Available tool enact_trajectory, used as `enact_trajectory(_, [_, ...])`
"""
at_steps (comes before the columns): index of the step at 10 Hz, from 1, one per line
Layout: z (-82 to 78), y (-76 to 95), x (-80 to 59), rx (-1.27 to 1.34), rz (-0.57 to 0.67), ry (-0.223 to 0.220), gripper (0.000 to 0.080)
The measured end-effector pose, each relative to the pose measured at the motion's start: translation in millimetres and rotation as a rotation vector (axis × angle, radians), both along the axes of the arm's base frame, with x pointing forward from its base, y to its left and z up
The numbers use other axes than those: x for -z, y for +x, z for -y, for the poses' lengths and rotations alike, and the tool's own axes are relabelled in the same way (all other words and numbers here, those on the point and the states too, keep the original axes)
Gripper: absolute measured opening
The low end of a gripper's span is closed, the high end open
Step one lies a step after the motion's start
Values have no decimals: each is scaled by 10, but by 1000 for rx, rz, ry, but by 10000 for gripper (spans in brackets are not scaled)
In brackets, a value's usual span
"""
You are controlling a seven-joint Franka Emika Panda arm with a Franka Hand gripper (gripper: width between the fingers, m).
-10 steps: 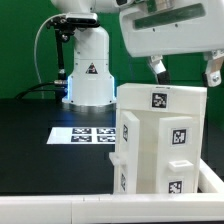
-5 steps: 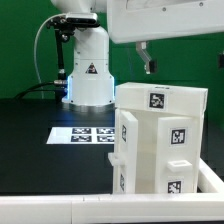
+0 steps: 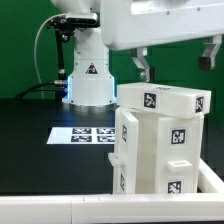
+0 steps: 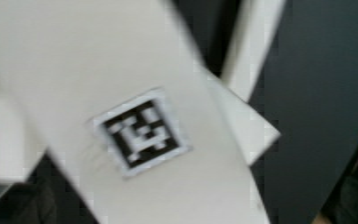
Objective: Assemble cabinet
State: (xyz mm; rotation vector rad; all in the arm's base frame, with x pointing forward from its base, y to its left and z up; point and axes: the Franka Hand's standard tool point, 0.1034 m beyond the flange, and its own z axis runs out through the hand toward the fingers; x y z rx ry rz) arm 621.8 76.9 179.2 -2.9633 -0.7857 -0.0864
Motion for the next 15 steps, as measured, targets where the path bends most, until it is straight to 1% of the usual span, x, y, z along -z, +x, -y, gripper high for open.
enact_trajectory(1, [99, -15, 49, 34, 29, 29, 796])
enact_trajectory(2, [160, -33, 62, -22, 25, 9, 796])
enact_trajectory(4, [170, -33, 80, -103, 31, 1, 796])
enact_trajectory(6, [172, -98, 201, 14, -22, 6, 796])
enact_trajectory(7, [155, -102, 234, 32, -43, 6, 796])
enact_trajectory(8, [144, -76, 254, 39, -43, 6, 796])
enact_trajectory(10, [155, -83, 272, 48, -40, 5, 796])
enact_trajectory(11, [155, -84, 275, 72, -42, 5, 707])
enact_trajectory(12, [153, -84, 276, 99, -45, 7, 707])
enact_trajectory(13, [154, -85, 277, 160, -51, 8, 549])
enact_trajectory(14, [154, -84, 277, 213, -55, 9, 551])
enact_trajectory(15, [153, -76, 280, 335, -59, 13, 551])
